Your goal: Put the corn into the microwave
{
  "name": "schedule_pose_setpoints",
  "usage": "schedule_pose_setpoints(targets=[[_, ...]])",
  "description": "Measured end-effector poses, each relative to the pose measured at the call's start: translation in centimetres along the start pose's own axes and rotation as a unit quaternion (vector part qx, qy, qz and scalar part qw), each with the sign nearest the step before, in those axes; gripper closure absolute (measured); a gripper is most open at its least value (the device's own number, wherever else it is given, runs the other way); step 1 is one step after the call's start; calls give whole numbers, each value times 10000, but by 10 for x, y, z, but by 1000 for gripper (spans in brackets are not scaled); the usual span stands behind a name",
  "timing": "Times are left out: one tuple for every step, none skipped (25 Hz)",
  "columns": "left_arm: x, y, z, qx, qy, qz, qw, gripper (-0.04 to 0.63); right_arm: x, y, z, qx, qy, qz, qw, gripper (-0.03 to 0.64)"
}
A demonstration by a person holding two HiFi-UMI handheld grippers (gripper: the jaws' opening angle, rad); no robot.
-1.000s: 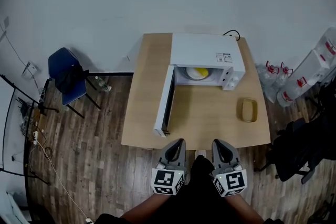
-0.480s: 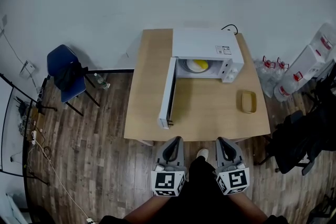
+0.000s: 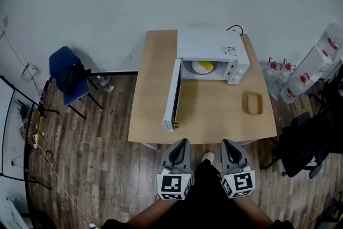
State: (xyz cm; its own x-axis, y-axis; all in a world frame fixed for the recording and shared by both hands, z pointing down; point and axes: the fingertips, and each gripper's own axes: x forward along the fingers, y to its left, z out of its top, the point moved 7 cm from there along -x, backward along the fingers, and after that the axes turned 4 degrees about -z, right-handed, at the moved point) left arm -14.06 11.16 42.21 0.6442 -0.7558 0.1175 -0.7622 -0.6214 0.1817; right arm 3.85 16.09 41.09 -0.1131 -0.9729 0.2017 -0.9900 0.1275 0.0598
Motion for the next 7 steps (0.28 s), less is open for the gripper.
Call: schedule_pose_setpoints(targets=[[0, -1, 0, 12, 3, -12, 10000, 578, 0, 0, 0, -9, -17, 1, 10000, 557], [1, -2, 0, 26, -1, -18, 10000, 578, 0, -1, 1, -23, -35, 8, 10000, 557], [1, -3, 0, 37, -10, -16, 10000, 578, 0, -2, 1, -34, -51, 14, 10000, 557], [2, -4, 0, 42, -22, -7, 10000, 578, 0, -3, 1, -39, -62, 16, 10000, 557], [2, -5, 0, 41, -35, 5, 10000, 578, -1, -5, 1, -40, -70, 16, 10000, 557], [3, -5, 0, 37, -45, 15, 10000, 578, -1, -6, 2, -39, -76, 13, 10000, 557], [4, -6, 0, 31, -54, 25, 10000, 578, -1, -7, 2, -36, -81, 9, 10000, 557]])
